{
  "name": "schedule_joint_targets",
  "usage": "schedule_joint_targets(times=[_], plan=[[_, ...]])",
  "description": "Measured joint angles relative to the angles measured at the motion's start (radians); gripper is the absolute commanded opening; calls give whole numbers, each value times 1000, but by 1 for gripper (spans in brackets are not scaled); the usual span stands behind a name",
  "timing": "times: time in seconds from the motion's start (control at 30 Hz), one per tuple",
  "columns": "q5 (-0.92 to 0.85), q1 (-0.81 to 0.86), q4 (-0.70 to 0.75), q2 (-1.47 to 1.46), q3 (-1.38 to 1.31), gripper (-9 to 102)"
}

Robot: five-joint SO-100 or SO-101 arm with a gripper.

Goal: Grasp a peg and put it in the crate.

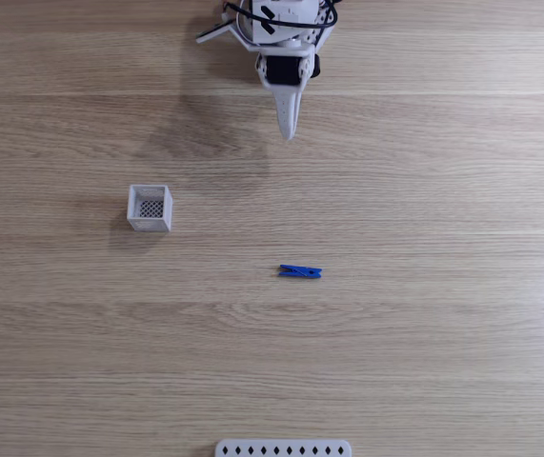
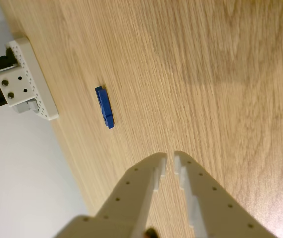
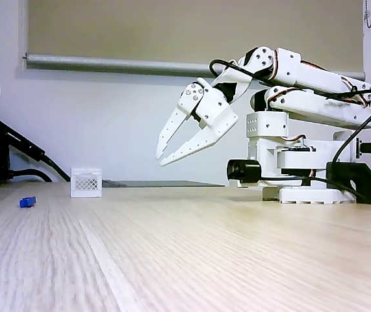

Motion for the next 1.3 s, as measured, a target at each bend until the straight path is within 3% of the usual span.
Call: schedule_joint_targets(times=[0.93,1.3], plan=[[5,-3,-2,-6,0,0],[5,-3,-2,-528,-195,1]])
